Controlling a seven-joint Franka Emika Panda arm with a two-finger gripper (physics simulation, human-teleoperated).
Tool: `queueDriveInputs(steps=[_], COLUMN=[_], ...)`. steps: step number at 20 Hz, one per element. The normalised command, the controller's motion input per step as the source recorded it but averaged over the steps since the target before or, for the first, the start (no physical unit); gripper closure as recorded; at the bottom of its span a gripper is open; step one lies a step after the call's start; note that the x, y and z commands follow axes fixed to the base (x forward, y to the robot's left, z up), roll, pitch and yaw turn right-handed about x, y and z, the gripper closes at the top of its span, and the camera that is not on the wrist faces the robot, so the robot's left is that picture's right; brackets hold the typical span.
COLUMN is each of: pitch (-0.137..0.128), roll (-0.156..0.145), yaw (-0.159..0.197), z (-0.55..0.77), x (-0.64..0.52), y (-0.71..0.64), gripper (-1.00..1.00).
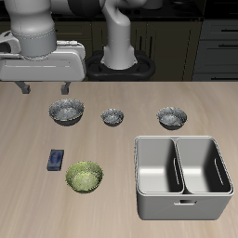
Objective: Place the green bowl in the right side of the drainer
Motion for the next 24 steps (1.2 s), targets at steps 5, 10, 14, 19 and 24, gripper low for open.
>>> queueDriveInputs(steps=[5, 10, 14, 19, 24], pitch=[0.020, 0.001, 0.014, 0.024, 0.027], roll=[-0.004, -0.001, 0.001, 0.019, 0.003], yaw=[-0.005, -0.027, -0.027, -0.008, -0.008], z=[-0.33, -0.29, -0.30, -0.36, -0.38], x=[0.07, 0.07, 0.07, 0.05, 0.09], y=[0.03, -0.01, -0.01, 0.05, 0.07], gripper=[-1.00, -1.00, -1.00, -1.00, -1.00])
